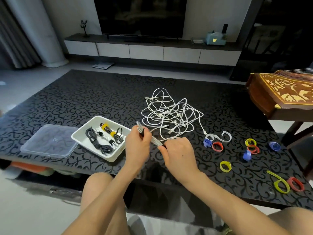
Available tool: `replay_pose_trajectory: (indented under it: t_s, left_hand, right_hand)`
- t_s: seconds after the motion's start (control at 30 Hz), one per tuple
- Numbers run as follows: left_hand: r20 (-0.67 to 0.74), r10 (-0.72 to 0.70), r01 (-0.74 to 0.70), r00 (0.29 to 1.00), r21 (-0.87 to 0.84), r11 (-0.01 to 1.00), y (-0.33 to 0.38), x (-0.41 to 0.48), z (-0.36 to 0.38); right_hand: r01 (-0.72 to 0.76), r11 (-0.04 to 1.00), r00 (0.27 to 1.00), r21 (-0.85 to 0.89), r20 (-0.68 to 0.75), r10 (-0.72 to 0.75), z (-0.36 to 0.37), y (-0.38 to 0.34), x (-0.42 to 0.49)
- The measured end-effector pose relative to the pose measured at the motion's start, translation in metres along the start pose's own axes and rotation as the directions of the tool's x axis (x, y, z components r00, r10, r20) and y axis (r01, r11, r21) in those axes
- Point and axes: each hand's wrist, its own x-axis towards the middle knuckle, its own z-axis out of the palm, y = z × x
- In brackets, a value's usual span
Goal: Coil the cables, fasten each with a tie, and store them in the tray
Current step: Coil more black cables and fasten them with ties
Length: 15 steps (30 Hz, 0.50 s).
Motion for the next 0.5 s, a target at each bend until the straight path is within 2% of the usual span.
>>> replay_pose_trajectory:
  t_s: [0.1,0.17,0.2,0.3,0.37,0.43,0.5]
  left_hand:
    - [-0.024,-0.037,0.037,0.999,0.032,0.999,-0.025,0.031,-0.030]
    - [0.011,-0.198,0.198,0.980,-0.065,0.978,-0.044,0.055,-0.052]
    - [0.040,-0.287,0.290,0.957,-0.142,0.947,-0.053,0.067,-0.062]
    - [0.162,-0.513,0.538,0.843,-0.280,0.795,-0.078,0.100,-0.095]
    - [0.200,-0.580,0.613,0.790,-0.213,0.761,-0.095,0.114,-0.114]
    - [0.072,-0.528,0.532,0.846,-0.056,0.845,-0.112,0.120,-0.125]
    - [-0.039,-0.354,0.352,0.935,0.248,0.903,-0.128,0.118,-0.133]
  right_hand:
    - [0.024,0.998,0.998,0.056,0.060,-0.027,0.015,-0.025,0.032]
    - [-0.010,0.992,0.979,0.125,0.201,-0.015,0.030,-0.046,0.062]
    - [-0.079,0.981,0.956,0.177,0.292,0.024,0.038,-0.055,0.079]
    - [-0.208,0.958,0.877,0.199,0.471,0.093,0.070,-0.082,0.124]
    - [-0.205,0.965,0.855,0.162,0.510,0.096,0.092,-0.095,0.145]
    - [-0.190,0.976,0.842,0.108,0.529,0.105,0.113,-0.103,0.156]
    - [-0.156,0.987,0.849,0.037,0.516,0.115,0.132,-0.113,0.162]
